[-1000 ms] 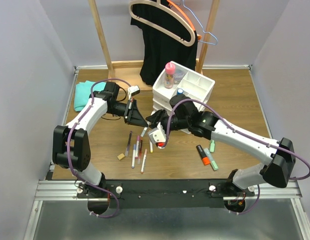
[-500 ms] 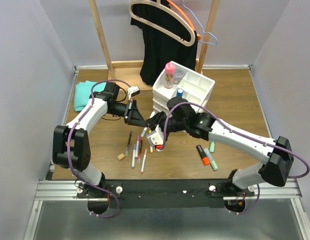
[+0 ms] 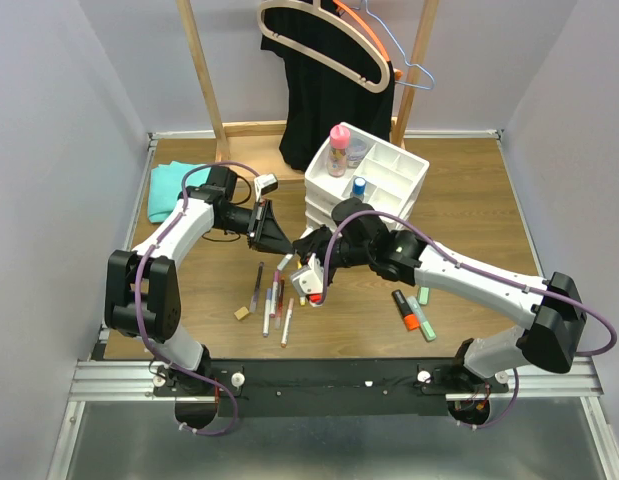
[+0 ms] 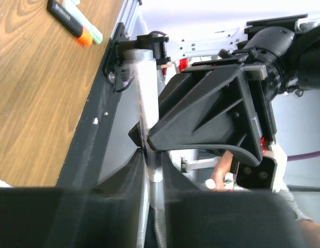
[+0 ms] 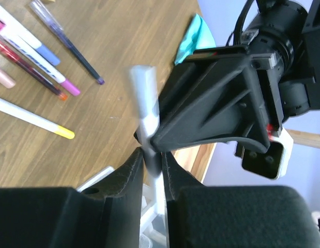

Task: Sort the stationery into containers
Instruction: Place the pen in the storage box, then pick up the pen from the center of the board.

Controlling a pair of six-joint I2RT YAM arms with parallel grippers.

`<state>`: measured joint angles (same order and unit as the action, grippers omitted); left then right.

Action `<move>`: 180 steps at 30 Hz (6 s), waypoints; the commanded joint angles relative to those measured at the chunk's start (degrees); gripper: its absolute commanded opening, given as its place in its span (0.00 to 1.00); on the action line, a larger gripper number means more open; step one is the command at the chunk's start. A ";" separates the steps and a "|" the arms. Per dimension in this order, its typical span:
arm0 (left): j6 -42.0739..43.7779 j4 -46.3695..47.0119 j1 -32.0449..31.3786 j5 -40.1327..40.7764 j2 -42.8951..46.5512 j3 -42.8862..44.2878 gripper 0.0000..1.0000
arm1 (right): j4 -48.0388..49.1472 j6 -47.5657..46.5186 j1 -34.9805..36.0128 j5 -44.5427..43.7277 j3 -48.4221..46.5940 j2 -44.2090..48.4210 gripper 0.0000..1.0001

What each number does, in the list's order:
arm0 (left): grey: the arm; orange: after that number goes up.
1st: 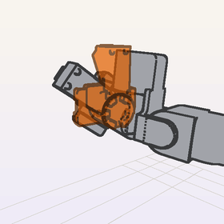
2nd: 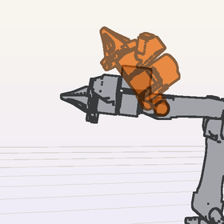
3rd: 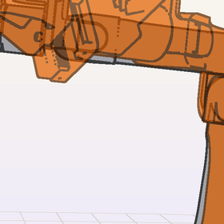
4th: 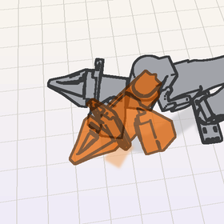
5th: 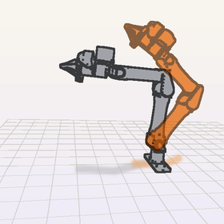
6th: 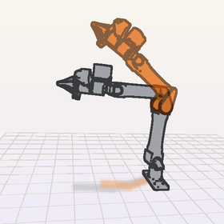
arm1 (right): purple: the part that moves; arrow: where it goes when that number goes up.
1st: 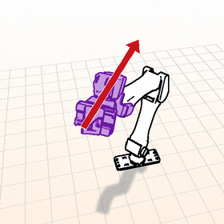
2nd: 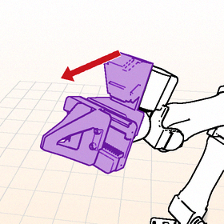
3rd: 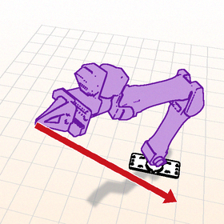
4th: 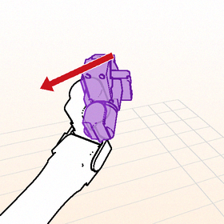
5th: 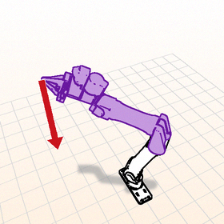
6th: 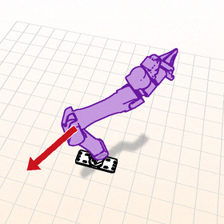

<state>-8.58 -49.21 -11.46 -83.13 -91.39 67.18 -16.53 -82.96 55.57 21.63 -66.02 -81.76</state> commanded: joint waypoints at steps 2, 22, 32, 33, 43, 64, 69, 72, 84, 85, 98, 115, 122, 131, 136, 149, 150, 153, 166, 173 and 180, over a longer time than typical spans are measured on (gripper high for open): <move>0.38 0.10 1.17 -11.88 3.67 0.50 0.45 | 5.37 1.30 0.59 -2.55 2.03 0.46 0.01; 35.83 -27.61 13.48 4.12 -4.05 22.03 0.62 | 8.71 62.73 -11.52 -9.15 -12.10 8.54 0.01; 33.72 -24.00 13.48 4.12 -3.00 19.40 0.68 | 10.90 73.72 -28.04 -8.80 -11.59 7.23 0.01; 33.72 -24.00 13.40 4.12 -2.91 19.22 0.68 | 11.34 73.82 -28.58 -8.53 -11.24 6.88 0.01; 33.45 -23.04 13.40 4.21 -1.07 15.97 0.69 | 17.75 75.58 -32.98 -8.71 -9.75 1.34 0.01; 30.64 -20.31 13.49 5.44 -0.63 14.03 0.69 | 21.02 74.70 -35.44 -12.84 -8.25 -6.22 0.07; 30.55 -20.05 13.40 5.26 -0.28 13.16 0.69 | 17.42 76.45 -35.44 -13.80 -10.27 -5.96 0.39; 30.55 -19.70 13.48 5.00 -0.19 12.80 0.69 | 15.06 76.72 -35.44 -13.81 -10.79 -4.56 0.45; 15.79 -5.92 12.96 26.38 4.99 4.82 0.70 | 4.07 72.44 -35.36 1.90 -11.33 7.73 0.50; 15.26 -5.11 12.70 29.66 5.43 3.85 0.69 | 2.31 70.24 -35.27 8.19 -11.15 8.36 0.50; 10.86 -2.91 11.64 50.25 8.15 -1.96 0.66 | -22.48 32.71 -15.07 6.94 -15.37 4.24 0.50; 8.84 -4.23 22.36 52.55 11.68 0.59 0.66 | -14.14 76.88 -5.04 -7.25 -27.50 -25.55 0.54; 7.09 -2.91 22.98 50.09 12.91 -1.35 0.66 | -16.51 100.25 -4.59 -17.67 -23.63 -29.25 0.58; 6.21 -2.12 23.77 47.63 14.14 -3.19 0.66 | -20.55 109.94 -4.51 -21.09 -26.26 -37.24 0.35; 6.12 -1.68 24.21 47.01 15.11 -4.51 0.66 | -21.52 111.52 -4.42 -21.36 -27.67 -39.97 0.40; 5.68 -2.20 25.70 44.20 13.17 -4.25 0.67 | -23.01 111.87 -4.07 -21.98 -27.59 -45.68 0.47; 5.50 -2.21 25.70 44.11 12.91 -3.90 0.67 | -23.10 111.96 -3.98 -21.98 -27.15 -45.95 0.43; 5.50 -2.29 25.79 44.11 12.73 -3.55 0.67 | -23.72 111.44 -3.54 -22.07 -26.27 -46.74 0.31; 6.38 -3.17 25.79 44.90 11.85 -2.31 0.66 | -16.62 100.30 -2.22 -18.30 -26.35 -32.01 0.01; 8.32 -4.93 25.79 43.06 11.15 -0.73 0.66 | -3.45 90.61 -2.31 -9.06 -25.66 -15.41 0.00; 11.74 -2.74 24.65 42.53 12.11 -0.20 0.67 | 21.35 78.93 -3.89 -22.99 -16.60 -1.32 0.01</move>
<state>0.58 -52.84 13.82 -38.57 -80.05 65.63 -13.26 6.57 52.75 7.94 -86.89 -88.23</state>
